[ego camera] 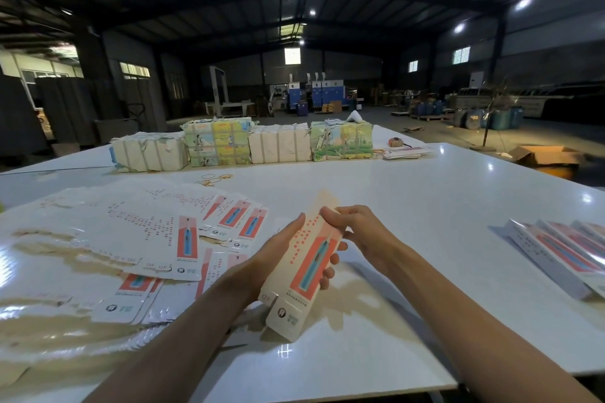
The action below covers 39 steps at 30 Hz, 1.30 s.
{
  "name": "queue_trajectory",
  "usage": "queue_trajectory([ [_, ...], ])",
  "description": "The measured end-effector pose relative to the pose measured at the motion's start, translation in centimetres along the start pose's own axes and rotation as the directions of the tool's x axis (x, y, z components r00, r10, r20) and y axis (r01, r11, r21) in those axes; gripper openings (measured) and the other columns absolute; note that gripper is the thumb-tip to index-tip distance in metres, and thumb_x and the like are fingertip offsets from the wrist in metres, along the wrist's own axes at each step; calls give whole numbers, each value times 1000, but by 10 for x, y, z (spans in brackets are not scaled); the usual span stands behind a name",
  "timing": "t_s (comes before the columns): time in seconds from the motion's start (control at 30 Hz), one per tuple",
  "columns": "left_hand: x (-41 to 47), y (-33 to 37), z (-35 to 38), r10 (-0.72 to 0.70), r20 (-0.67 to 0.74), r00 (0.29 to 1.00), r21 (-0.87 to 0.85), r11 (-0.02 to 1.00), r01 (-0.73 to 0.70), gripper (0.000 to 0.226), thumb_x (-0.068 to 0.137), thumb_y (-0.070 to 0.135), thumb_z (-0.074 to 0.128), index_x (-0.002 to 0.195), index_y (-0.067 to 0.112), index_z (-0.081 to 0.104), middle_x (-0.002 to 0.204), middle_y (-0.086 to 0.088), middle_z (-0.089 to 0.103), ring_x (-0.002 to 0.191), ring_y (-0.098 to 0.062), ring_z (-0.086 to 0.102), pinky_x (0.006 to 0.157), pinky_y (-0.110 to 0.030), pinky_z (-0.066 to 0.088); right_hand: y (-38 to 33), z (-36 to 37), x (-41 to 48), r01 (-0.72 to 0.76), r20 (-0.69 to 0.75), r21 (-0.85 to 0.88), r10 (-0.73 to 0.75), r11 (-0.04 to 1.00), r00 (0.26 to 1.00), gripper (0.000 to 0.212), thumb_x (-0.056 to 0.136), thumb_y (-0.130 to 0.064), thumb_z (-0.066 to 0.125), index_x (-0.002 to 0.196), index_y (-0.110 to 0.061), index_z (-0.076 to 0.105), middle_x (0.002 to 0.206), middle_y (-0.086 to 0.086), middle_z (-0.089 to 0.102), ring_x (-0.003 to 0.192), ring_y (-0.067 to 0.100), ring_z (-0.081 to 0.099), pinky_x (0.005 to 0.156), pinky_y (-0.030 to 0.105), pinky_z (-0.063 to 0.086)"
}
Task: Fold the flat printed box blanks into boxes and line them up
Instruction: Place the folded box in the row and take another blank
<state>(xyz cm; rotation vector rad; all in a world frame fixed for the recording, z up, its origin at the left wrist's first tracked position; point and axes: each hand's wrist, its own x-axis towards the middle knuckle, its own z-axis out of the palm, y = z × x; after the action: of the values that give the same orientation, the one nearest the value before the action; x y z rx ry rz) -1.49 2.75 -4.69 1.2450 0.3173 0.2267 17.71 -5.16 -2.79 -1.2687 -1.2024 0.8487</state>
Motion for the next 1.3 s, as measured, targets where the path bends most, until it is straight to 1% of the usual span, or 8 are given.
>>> queue_trajectory([
  [0.37,8,0,8,5,-23,1000,-80,997,-7,63,93,71,48,93,15,78,87,-6,72,67,-16,71,69,-28,63,-7,7,-4,69,28,258,-79,964,996,45,96,-38,73,99,7,74,105,14,72,93,26,71,99,41,57],
  [0.47,14,-5,2,53,-52,997,-161,985,-61,63,93,72,60,100,11,71,91,-10,68,71,-18,67,69,-29,60,-7,14,-4,125,21,323,-140,938,990,43,97,-32,75,112,7,68,100,15,66,94,29,68,92,35,58],
  [0.57,13,-6,-4,100,-68,993,-303,946,-116,63,91,68,71,109,7,67,97,-11,65,77,-19,65,72,-30,58,-4,22,-5,134,-31,359,-132,924,991,62,90,-26,81,144,-19,50,118,17,71,105,32,73,94,39,61],
  [0.7,13,-3,-2,117,-160,980,-392,904,-172,64,91,66,69,118,7,66,95,-14,68,76,-21,68,69,-32,58,2,31,-5,129,-34,249,-124,960,992,73,89,-31,81,147,-33,37,115,11,78,110,30,76,96,42,62],
  [0.9,5,-1,14,212,-404,890,165,974,-157,76,88,84,42,127,23,65,104,-14,79,86,-32,79,73,-41,65,1,22,-4,193,-83,162,-181,968,980,56,94,-34,79,142,-35,50,112,4,80,106,29,77,96,45,63],
  [1.0,2,1,17,449,-463,764,487,849,-205,81,74,92,44,142,48,45,126,2,74,89,-8,79,72,-35,67,-1,16,-3,191,-89,80,-184,978,979,56,91,-42,81,138,-40,52,109,2,81,106,23,77,90,38,61],
  [1.13,3,5,20,571,-305,762,703,675,-224,102,76,67,77,145,72,4,141,24,48,99,-2,70,60,-13,57,-2,16,-4,189,-36,47,-188,981,982,56,89,-43,83,137,-46,53,108,1,81,107,22,77,81,30,62],
  [1.3,2,-2,18,578,-314,753,729,655,-200,104,74,43,88,142,66,13,129,24,52,102,11,66,55,-2,47,-2,22,-8,207,-24,28,-206,978,978,59,80,-55,83,133,-52,56,105,-5,80,104,18,77,77,22,63],
])
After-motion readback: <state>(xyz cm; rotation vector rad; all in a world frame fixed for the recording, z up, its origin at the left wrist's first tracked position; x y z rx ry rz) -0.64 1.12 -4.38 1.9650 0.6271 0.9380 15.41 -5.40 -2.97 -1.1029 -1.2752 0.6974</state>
